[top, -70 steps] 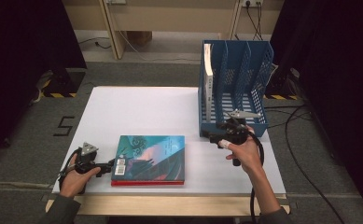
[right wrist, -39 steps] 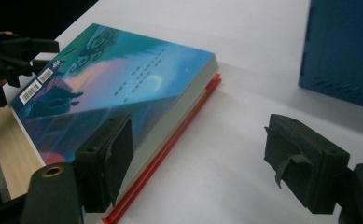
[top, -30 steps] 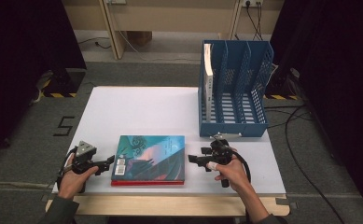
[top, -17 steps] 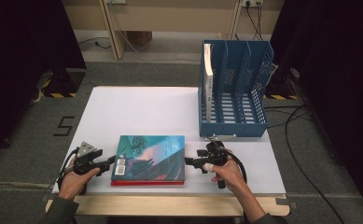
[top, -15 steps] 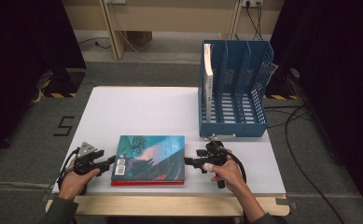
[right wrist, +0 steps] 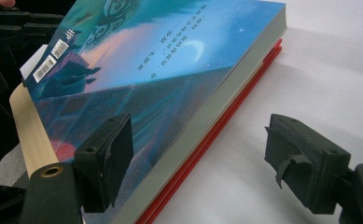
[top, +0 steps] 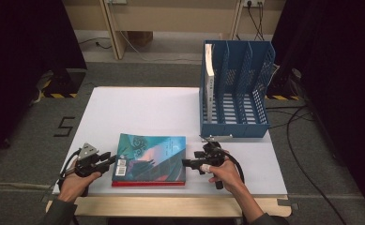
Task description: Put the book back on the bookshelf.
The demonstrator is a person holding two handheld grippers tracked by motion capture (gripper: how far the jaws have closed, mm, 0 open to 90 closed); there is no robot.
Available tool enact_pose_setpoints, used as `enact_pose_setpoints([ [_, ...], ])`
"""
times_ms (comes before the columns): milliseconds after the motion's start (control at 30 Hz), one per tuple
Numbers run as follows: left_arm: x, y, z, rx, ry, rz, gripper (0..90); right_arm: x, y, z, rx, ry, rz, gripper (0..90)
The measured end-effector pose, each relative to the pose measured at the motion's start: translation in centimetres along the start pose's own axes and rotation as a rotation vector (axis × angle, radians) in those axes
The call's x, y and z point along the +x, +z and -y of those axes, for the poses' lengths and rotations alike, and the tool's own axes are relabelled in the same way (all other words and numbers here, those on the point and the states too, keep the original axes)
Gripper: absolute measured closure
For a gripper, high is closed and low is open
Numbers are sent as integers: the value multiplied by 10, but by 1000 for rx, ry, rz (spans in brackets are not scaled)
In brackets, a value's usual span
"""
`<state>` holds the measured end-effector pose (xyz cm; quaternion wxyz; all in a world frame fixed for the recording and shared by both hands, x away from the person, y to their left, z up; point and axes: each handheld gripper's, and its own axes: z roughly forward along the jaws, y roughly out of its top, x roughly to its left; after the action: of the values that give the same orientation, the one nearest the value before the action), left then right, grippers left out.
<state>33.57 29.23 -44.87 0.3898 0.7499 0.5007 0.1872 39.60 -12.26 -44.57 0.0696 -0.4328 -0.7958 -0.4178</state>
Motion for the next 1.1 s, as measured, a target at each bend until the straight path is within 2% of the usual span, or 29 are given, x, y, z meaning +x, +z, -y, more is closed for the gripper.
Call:
enact_pose_setpoints([
  [67,-1,0,1,-10,16,-5,656,-1,2,0,-1,2,-7,244],
  [133,-2,1,3,-22,27,3,705,0,3,0,6,10,-4,244],
  [200,0,3,4,-18,14,3,682,-1,4,1,6,11,-15,244],
  [267,-2,3,3,-15,28,3,698,-1,5,1,9,15,-18,243],
  [300,-4,3,3,-14,31,24,687,-1,6,1,11,15,-21,243],
  [367,-10,7,3,-7,52,46,637,-1,7,2,16,18,-20,243],
  [400,-13,10,4,13,73,46,541,-1,8,2,17,14,-22,239],
  [433,-16,13,4,18,81,57,471,0,8,2,25,17,-8,182],
  [467,-17,14,3,20,87,58,440,0,7,2,27,-1,27,181],
  [533,-20,14,1,24,112,35,427,-2,5,2,23,6,35,193],
  [633,-21,15,2,22,88,20,392,-8,4,3,19,34,12,222],
  [733,-21,15,1,20,99,8,361,-13,7,5,21,77,-26,224],
  [900,-18,15,2,24,73,7,264,-13,9,5,24,78,-39,223],
  [1000,-16,16,3,28,63,10,257,-14,13,5,27,96,-62,214],
  [1100,-14,17,3,36,32,20,226,-15,17,5,22,108,-80,214],
])
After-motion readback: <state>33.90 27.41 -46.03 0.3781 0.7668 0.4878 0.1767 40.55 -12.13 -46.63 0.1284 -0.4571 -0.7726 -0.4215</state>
